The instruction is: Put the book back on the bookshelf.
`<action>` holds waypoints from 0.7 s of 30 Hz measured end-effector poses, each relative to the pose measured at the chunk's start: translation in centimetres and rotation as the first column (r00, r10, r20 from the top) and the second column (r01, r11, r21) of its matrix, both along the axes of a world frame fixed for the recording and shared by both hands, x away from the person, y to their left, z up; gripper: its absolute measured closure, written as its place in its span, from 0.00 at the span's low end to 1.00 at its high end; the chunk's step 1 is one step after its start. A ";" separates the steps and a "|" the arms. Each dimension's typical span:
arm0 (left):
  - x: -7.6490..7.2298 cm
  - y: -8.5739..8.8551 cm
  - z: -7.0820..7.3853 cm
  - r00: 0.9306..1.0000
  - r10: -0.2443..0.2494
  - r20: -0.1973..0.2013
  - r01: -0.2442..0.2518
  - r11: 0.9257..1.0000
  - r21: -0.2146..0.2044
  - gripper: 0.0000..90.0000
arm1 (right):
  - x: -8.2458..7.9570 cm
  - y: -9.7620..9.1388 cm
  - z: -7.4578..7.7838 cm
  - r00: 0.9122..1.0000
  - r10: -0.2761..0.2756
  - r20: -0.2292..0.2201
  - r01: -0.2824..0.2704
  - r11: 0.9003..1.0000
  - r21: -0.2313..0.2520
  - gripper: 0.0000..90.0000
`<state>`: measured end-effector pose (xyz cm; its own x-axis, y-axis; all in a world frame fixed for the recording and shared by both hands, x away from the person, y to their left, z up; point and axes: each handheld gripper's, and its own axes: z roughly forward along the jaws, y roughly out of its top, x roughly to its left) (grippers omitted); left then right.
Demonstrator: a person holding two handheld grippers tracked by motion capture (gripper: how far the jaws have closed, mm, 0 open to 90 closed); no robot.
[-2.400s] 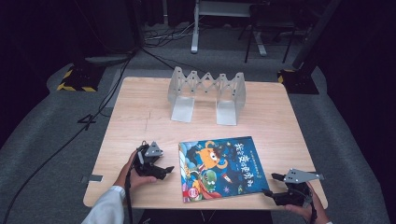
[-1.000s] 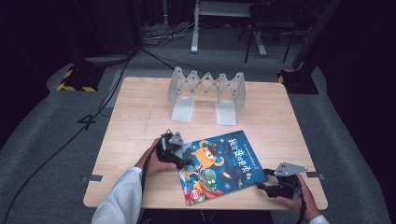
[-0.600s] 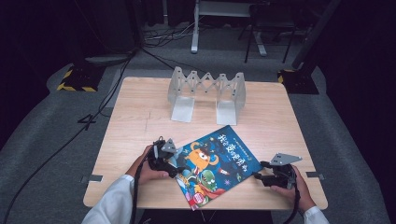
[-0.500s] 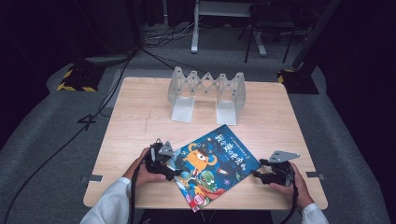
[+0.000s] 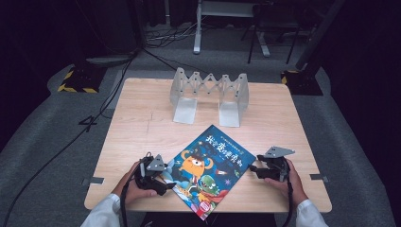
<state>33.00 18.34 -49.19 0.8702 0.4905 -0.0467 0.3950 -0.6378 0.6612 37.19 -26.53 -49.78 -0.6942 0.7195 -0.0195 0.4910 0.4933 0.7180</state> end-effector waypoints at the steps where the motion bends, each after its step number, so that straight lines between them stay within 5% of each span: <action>1: -0.2 0.3 0.0 1.000 0.008 0.006 -0.008 1.000 -0.012 0.28 | 0.2 0.1 0.0 1.000 -0.003 0.007 0.003 1.000 -0.004 0.41; 7: -0.3 2.3 0.0 0.995 0.102 0.004 -0.102 0.994 -0.038 0.23 | 1.9 0.9 -0.1 0.998 -0.055 -0.005 0.055 0.998 -0.002 0.34; 9: -0.1 2.5 -0.2 0.994 0.110 -0.001 -0.110 0.994 -0.009 0.22 | 2.1 1.3 -0.2 0.997 -0.071 0.011 0.071 0.997 -0.002 0.36; 13: 0.0 2.7 -0.5 0.995 0.095 -0.028 -0.096 0.995 -0.039 0.22 | 1.8 1.6 -0.1 0.997 -0.079 0.000 0.079 0.997 -0.004 0.38; 15: 0.0 2.6 -0.7 0.997 0.057 -0.053 -0.060 0.997 -0.047 0.23 | 1.2 1.9 -0.1 0.999 -0.047 -0.012 0.047 0.999 0.003 0.37; 21: -1.2 1.6 -0.7 1.000 0.001 -0.021 -0.001 1.000 -0.012 0.22 | -1.6 3.7 0.1 0.992 0.125 -0.026 -0.125 0.992 -0.011 0.37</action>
<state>31.80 19.90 -49.87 0.8683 0.4909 -0.0709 0.4096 -0.6290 0.6607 35.63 -22.84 -49.73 -0.7792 0.6267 -0.0095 0.4425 0.5607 0.6998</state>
